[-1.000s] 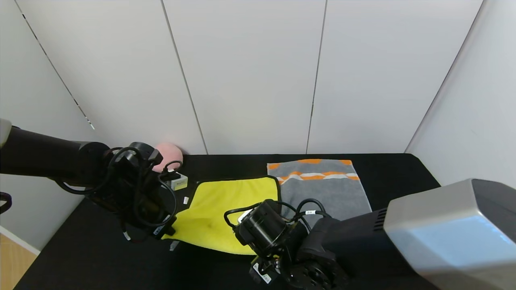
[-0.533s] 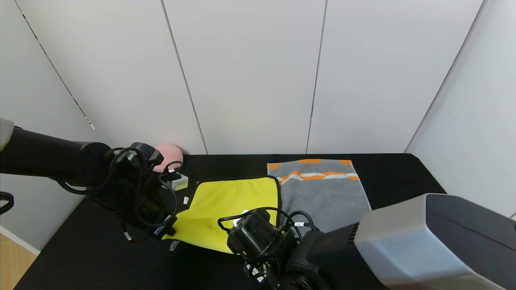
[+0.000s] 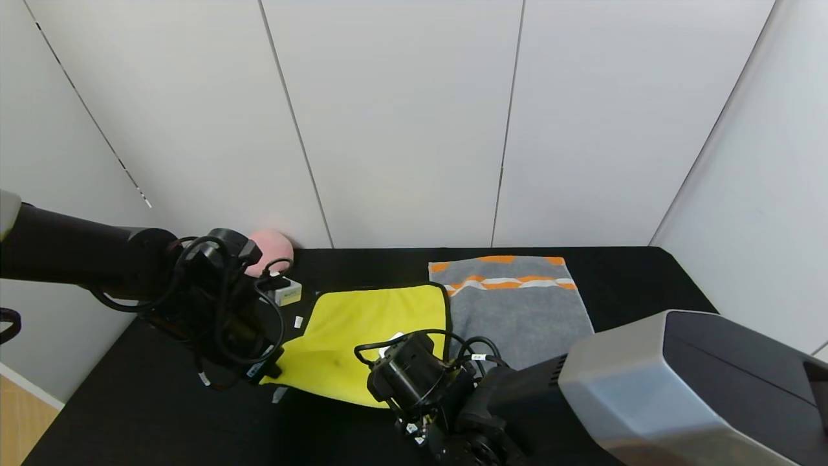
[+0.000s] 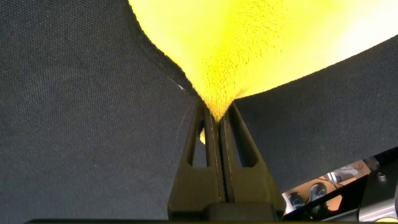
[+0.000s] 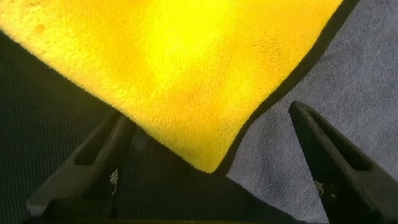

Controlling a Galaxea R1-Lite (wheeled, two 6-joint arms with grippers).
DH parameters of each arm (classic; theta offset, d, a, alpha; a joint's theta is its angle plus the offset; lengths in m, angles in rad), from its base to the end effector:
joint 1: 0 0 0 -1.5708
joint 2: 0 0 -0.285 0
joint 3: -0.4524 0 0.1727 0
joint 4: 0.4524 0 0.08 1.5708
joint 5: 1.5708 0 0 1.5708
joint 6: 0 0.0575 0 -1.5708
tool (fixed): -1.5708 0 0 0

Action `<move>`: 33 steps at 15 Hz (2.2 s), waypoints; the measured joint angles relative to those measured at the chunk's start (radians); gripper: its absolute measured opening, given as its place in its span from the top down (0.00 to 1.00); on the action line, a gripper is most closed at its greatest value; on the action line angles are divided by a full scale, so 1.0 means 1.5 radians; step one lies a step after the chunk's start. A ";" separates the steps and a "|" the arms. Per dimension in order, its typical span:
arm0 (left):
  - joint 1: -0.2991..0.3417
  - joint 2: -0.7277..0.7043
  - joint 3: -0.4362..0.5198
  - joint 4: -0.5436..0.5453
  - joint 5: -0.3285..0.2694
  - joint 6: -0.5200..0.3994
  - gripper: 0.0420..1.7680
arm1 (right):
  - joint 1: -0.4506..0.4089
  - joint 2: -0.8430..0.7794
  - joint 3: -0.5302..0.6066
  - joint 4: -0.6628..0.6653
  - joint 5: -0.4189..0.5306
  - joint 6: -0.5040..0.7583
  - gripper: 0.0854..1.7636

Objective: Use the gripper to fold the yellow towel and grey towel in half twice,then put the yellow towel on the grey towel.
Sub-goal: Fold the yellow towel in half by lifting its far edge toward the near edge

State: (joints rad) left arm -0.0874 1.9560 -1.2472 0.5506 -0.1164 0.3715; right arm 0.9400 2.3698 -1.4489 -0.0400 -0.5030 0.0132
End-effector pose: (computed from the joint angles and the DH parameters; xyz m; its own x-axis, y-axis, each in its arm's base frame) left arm 0.3144 -0.0342 0.0898 0.2930 -0.1423 -0.9455 0.4581 0.8889 0.0082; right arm 0.2827 0.3400 0.0202 0.7182 0.1660 -0.6758 -0.5205 0.7727 -0.3634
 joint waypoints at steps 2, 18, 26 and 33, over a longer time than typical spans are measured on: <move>0.000 0.000 0.000 0.000 0.000 0.000 0.96 | -0.001 0.001 0.000 0.001 0.000 0.000 0.25; 0.000 -0.001 -0.001 0.000 0.002 0.000 0.96 | 0.001 -0.009 -0.019 -0.006 0.018 0.024 0.97; 0.000 0.000 -0.002 0.000 0.003 0.001 0.96 | 0.001 -0.013 -0.021 -0.003 0.047 0.057 0.97; -0.001 -0.003 -0.001 0.001 0.003 0.001 0.96 | -0.012 -0.023 -0.021 0.001 0.061 0.088 0.97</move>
State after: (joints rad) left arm -0.0885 1.9513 -1.2487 0.5526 -0.1126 0.3726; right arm 0.9217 2.3360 -1.4802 -0.0381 -0.4109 0.1451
